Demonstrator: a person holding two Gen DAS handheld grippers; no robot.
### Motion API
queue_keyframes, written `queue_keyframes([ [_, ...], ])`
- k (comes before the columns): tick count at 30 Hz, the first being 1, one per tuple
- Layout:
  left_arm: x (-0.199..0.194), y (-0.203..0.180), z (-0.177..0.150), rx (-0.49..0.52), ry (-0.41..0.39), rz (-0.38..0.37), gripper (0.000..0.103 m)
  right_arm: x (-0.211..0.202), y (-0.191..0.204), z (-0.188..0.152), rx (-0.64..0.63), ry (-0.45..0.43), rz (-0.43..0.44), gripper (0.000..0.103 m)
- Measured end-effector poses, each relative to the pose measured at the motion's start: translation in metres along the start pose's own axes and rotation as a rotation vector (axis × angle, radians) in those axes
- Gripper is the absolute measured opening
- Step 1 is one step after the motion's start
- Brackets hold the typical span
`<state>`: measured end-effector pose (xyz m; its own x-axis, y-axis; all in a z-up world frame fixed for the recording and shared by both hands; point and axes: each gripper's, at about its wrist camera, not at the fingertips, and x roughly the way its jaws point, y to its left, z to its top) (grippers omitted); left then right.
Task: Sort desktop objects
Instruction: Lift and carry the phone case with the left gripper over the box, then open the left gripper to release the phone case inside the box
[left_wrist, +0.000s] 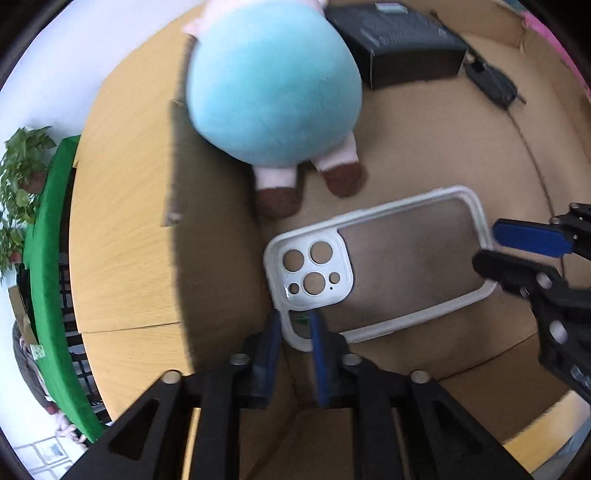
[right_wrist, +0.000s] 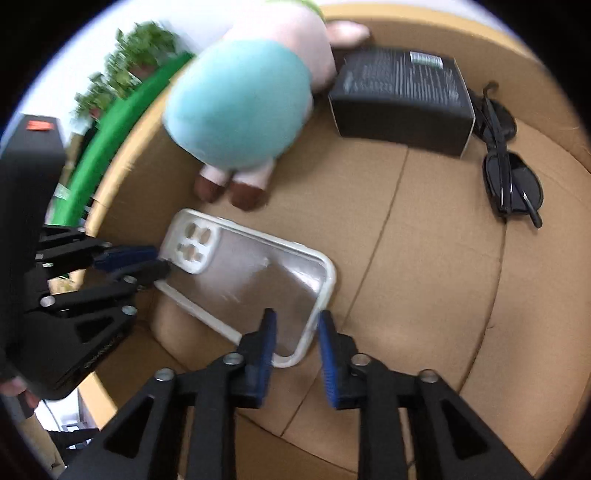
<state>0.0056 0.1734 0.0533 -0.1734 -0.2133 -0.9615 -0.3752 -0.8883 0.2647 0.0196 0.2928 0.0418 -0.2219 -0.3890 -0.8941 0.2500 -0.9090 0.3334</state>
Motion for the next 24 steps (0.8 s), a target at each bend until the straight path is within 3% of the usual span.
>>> queue_keyframes([
  [3, -0.036, 0.012, -0.014, -0.055, -0.161, -0.022, 0.039, -0.051, 0.004, -0.022, -0.041, -0.182, -0.047, 0.055],
  [5, -0.075, 0.018, -0.038, -0.138, -0.345, 0.003, 0.067, -0.101, 0.008, -0.055, -0.082, -0.355, -0.102, 0.083],
  [7, -0.112, 0.015, -0.071, -0.226, -0.543, 0.023, 0.076, -0.142, 0.004, -0.090, -0.103, -0.524, -0.186, 0.087],
  [8, -0.130, 0.009, -0.079, -0.242, -0.653, -0.009, 0.085, -0.160, 0.004, -0.110, -0.110, -0.609, -0.248, 0.087],
  [10, -0.158, -0.007, -0.111, -0.265, -0.855, -0.059, 0.103, -0.178, 0.002, -0.136, -0.124, -0.680, -0.301, 0.087],
  [12, -0.172, -0.028, -0.132, -0.296, -0.973, -0.071, 0.103, -0.187, -0.003, -0.162, -0.115, -0.683, -0.302, 0.087],
  [16, -0.190, -0.062, -0.144, -0.308, -1.032, -0.139, 0.103, -0.200, -0.017, -0.185, -0.050, -0.702, -0.328, 0.087],
  [19, -0.190, -0.076, -0.135, -0.278, -1.006, -0.147, 0.103, -0.206, -0.019, -0.200, -0.082, -0.697, -0.382, 0.087],
  [24, -0.182, -0.092, -0.142, -0.263, -0.976, -0.168, 0.103, -0.207, -0.027, -0.211, -0.084, -0.684, -0.357, 0.087],
])
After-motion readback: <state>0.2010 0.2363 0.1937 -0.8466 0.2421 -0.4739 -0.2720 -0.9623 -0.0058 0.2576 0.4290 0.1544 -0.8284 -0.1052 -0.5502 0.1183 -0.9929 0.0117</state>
